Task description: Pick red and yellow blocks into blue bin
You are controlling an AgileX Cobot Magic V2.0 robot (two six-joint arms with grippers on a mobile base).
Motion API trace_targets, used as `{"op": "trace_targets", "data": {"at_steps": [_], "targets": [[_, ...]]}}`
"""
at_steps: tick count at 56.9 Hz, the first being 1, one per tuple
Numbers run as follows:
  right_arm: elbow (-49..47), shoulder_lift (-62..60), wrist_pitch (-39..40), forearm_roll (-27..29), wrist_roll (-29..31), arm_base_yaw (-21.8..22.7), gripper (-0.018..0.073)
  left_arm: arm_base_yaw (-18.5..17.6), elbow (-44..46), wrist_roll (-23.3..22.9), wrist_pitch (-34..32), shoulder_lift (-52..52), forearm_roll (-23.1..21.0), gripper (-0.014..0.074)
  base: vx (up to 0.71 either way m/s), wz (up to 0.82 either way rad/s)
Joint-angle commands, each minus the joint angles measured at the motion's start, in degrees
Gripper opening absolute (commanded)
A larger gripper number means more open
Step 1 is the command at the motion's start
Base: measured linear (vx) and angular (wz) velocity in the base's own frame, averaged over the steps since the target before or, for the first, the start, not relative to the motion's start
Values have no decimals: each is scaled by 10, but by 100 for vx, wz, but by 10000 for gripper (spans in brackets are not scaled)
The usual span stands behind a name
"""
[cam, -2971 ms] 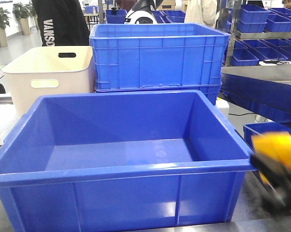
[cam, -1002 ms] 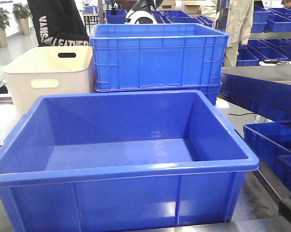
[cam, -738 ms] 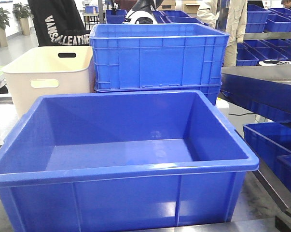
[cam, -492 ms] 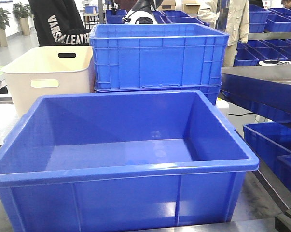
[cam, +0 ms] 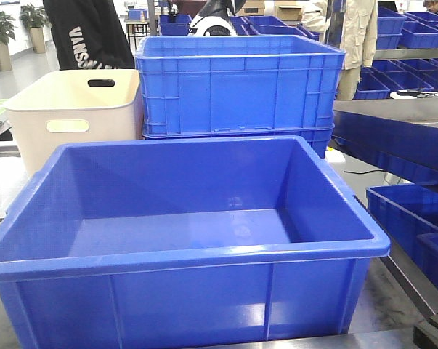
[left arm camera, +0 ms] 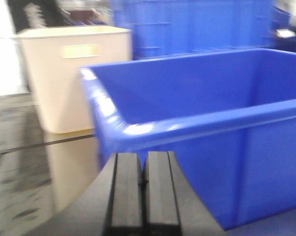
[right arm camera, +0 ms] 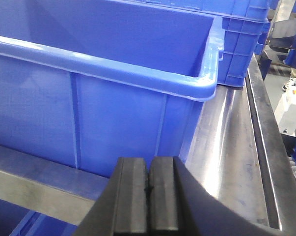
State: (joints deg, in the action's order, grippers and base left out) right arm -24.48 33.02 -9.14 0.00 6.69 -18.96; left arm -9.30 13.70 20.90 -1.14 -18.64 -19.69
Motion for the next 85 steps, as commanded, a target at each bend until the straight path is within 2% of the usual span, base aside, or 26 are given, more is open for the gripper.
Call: {"op": "trace_targets", "data": {"at_steps": [1, 6, 7, 10, 16, 29, 77, 85], "targets": [[-18, -2, 48, -7, 0, 2, -10, 22, -61, -4, -128, 41, -1, 2, 0, 0], [-18, -2, 48, -7, 0, 2, -10, 44, -148, -4, -192, 103, -1, 2, 0, 0], [-18, -2, 48, -7, 0, 2, -10, 47, -151, -4, -187, 113, -1, 2, 0, 0], [-18, -2, 47, -7, 0, 2, -10, 58, -141, 16, -113, 151, 8, 2, 0, 0], [-18, 1, 50, -7, 0, 2, -10, 67, -144, 21, -53, 208, 26, 2, 0, 0], [-18, 0, 49, -7, 0, 2, -10, 65, -143, 21, 50, 203, 30, 2, 0, -1], [-18, 0, 48, -7, -2, 1, -10, 65, -143, 21, 47, 203, 29, 2, 0, 0], [24, -23, 58, -15, -5, 11, -10, 65, -143, 21, 48, 203, 29, 2, 0, 0]]}}
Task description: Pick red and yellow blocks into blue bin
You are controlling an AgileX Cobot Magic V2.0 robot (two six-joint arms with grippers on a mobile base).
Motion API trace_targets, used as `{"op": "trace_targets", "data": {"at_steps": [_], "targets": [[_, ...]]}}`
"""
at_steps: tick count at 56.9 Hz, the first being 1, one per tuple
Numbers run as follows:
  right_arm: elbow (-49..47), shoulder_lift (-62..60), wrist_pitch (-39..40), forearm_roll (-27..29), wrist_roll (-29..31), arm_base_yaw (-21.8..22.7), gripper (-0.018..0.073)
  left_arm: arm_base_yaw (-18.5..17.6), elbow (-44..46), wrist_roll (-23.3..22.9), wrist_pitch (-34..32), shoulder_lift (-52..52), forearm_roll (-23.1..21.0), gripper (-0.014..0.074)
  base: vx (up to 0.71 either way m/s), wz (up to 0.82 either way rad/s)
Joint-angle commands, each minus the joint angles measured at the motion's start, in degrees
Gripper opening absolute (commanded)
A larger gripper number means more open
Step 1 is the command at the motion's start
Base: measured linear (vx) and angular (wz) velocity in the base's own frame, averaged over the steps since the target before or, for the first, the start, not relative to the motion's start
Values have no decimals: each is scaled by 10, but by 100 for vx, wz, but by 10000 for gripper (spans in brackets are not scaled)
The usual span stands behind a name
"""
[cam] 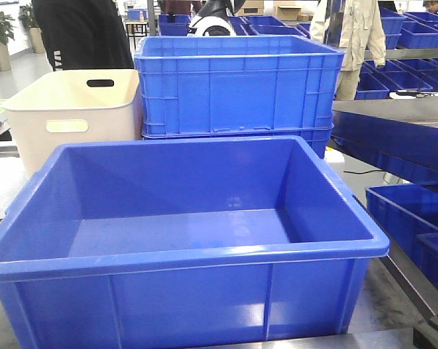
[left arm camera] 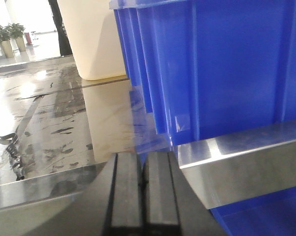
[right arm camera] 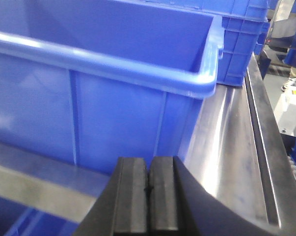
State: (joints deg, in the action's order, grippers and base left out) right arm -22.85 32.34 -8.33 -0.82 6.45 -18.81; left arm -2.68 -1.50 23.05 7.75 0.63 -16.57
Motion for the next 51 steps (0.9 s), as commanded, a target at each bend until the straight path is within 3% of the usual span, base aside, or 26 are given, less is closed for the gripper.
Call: {"op": "trace_targets", "data": {"at_steps": [1, 15, 20, 23, 51], "targets": [[21, -25, 54, -1, -7, 14, -10, -1, 9, -1, -41, 10, -2, 2, 0, 0], [209, -194, 148, 31, -19, 115, -10, -1, 9, -1, -41, 10, -2, 2, 0, 0], [251, -263, 145, 30, -31, 148, -10, -1, 9, -1, -41, 10, -2, 2, 0, 0], [249, -302, 101, 29, -36, 160, -10, -1, 9, -1, -41, 10, -2, 2, 0, 0], [250, -336, 71, 13, -36, 168, -10, -1, 10, -1, -40, 10, -2, 2, 0, 0]]}}
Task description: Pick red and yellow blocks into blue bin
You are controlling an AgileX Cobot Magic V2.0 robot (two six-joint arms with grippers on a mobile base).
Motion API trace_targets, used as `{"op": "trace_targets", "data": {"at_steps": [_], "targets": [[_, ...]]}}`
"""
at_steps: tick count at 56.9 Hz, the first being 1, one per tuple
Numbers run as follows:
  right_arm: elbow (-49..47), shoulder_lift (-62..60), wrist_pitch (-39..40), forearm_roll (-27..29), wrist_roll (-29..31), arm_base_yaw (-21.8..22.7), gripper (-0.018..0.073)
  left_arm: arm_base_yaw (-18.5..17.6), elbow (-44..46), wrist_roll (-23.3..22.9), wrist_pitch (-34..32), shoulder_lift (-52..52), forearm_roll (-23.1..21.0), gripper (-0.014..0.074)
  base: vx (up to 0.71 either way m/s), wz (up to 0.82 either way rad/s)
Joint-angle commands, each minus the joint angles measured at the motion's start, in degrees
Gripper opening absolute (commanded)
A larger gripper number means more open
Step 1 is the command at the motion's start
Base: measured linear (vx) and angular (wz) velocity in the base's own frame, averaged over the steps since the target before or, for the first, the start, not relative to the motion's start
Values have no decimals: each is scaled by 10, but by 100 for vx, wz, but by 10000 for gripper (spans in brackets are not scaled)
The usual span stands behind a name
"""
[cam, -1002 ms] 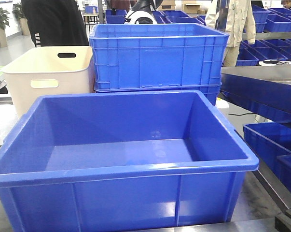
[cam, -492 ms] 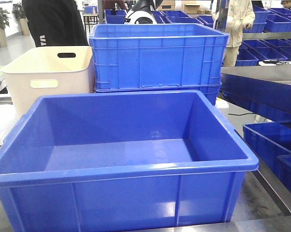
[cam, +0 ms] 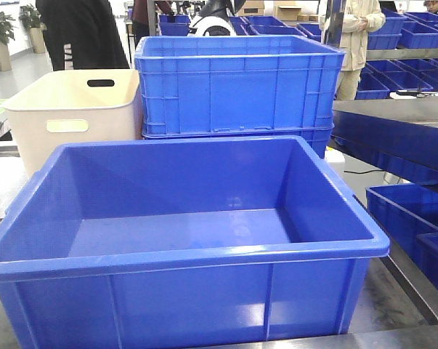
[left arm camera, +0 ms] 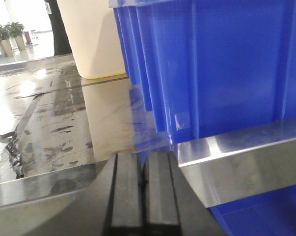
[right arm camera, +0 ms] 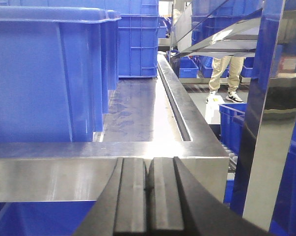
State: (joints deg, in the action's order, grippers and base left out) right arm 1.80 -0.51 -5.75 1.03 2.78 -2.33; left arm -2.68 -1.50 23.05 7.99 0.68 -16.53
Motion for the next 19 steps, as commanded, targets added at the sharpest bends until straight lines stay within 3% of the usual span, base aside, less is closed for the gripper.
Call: {"op": "trace_targets", "data": {"at_steps": [1, 19], "targets": [[4, -7, 45, -6, 1, 4, -10, -1, 10, -1, -43, 9, -3, 2, 0, 0], [4, -7, 45, -6, 1, 4, -10, -1, 10, -1, -43, 9, -3, 2, 0, 0]]}}
